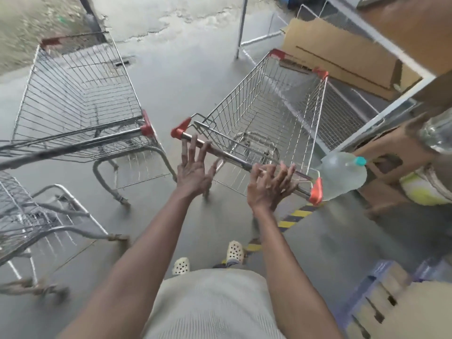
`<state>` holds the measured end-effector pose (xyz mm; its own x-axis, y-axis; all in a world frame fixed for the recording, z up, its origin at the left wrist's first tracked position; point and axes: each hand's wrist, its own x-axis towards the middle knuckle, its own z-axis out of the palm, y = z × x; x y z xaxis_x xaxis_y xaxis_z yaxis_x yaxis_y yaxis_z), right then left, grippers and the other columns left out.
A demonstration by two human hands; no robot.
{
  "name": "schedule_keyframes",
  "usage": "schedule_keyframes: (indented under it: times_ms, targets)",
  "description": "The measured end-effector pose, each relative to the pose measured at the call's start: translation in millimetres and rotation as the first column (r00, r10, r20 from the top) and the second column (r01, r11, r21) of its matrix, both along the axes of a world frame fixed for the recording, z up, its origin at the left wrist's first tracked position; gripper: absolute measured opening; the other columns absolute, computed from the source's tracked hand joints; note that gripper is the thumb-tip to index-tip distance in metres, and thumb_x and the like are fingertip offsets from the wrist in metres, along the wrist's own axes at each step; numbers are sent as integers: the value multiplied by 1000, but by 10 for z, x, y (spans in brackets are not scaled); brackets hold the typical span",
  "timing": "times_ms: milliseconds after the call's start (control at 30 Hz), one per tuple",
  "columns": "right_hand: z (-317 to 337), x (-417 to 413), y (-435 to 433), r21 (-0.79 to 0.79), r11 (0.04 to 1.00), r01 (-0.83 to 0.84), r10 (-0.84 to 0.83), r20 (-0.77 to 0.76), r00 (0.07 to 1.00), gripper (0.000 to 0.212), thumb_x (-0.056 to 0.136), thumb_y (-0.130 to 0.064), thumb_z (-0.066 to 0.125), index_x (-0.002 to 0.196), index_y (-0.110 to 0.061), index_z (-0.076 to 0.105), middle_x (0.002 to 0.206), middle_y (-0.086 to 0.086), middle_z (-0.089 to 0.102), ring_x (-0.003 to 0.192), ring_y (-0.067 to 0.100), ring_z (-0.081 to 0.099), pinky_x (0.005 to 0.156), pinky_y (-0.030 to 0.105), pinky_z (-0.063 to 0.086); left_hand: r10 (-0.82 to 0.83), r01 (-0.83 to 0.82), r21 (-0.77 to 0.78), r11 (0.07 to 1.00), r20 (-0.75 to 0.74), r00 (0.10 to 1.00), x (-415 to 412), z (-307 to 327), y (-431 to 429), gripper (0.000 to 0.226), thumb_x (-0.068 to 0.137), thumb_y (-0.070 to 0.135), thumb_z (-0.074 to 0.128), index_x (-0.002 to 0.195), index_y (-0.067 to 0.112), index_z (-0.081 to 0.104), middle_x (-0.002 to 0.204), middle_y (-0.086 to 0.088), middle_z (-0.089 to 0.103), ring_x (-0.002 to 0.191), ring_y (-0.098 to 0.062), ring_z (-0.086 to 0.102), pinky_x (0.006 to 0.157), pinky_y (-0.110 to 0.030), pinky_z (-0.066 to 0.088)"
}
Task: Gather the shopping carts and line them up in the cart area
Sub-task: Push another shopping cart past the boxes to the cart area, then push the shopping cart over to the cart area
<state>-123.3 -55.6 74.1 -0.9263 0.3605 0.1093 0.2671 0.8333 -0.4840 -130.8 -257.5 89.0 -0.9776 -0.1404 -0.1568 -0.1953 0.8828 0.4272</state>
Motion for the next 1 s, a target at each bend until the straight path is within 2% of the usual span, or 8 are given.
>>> schedule_keyframes:
  times_ms: [67, 167, 333, 433, 500, 667, 867, 1000]
  targets:
    - [7, -190, 90, 10, 998, -59, 59, 37, 998, 54, 102, -61, 30, 123, -23, 61, 168, 7, 21, 158, 25, -6, 122, 59, -12, 2, -3, 33, 999, 50, 999, -60, 49, 85, 88, 97, 45, 55, 156, 51, -10, 161, 16, -35, 157, -24, 0, 123, -51, 20]
    - [22, -473, 87, 31, 997, -65, 62, 97, 993, 62, 102, -62, 22, 143, -26, 50, 172, 4, 1, 157, 24, -17, 119, 65, -14, 79, -109, 133, 985, 213, 974, -64, 23, 98, 92, 93, 39, 62, 157, 51, -3, 169, 12, -13, 157, -21, 1, 125, -52, 14]
    - [-13, -511, -413, -15, 917, -400, 397, 160, 904, 93, 90, -47, 61, 164, -30, 8, 170, 6, -21, 150, 28, -34, 121, 53, -20, 349, -426, 231, 875, 309, 885, 598, -128, -2, 70, 95, 32, 59, 158, 34, 29, 162, -3, 34, 148, -27, 29, 118, -42, 26]
    - [-107, -167, -899, -153, 736, -659, 668, 319, 672, 79, 96, -45, 60, 163, -26, 22, 169, 8, -21, 155, 31, -23, 128, 45, -2, 495, -604, 265, 752, 379, 782, 1222, -273, -106, 65, 95, 31, 63, 155, 25, 38, 153, -9, 48, 141, -30, 41, 114, -39, 35]
    - [-178, 170, -1199, -195, 575, -794, 784, 410, 467, 72, 99, -45, 57, 161, -24, 28, 170, 10, -15, 156, 31, -17, 127, 40, -3, 611, -733, 290, 615, 413, 676, 1647, -344, -209, 62, 94, 31, 65, 152, 22, 44, 150, -9, 52, 139, -29, 45, 113, -34, 37]
    - [-213, 972, -1818, -271, 197, -942, 893, 446, 59, 66, 98, -47, 59, 158, -28, 36, 172, 6, -7, 158, 25, -12, 125, 39, 1, 839, -899, 325, 294, 363, 405, 2681, -268, -470, 56, 94, 29, 66, 148, 24, 51, 147, 0, 57, 130, -24, 56, 104, -29, 40]
    - [3, 1925, -2464, -340, -76, -937, 891, 399, -217, 55, 101, -40, 59, 151, -21, 47, 171, 11, 7, 158, 27, -1, 126, 33, 2, 920, -873, 468, -139, 386, 61, 4035, -341, -762, 51, 81, 41, 66, 129, 25, 68, 130, 0, 68, 117, -21, 64, 103, -35, 48]
    - [37, 2577, -2904, -394, -118, -911, 864, 412, -290, 46, 97, -40, 63, 139, -20, 61, 167, 14, 21, 156, 26, 13, 127, 35, 11, 920, -814, 513, -272, 387, -63, 4706, -289, -979, 42, 82, 38, 63, 118, 19, 73, 114, -5, 74, 107, -22, 66, 89, -30, 47]
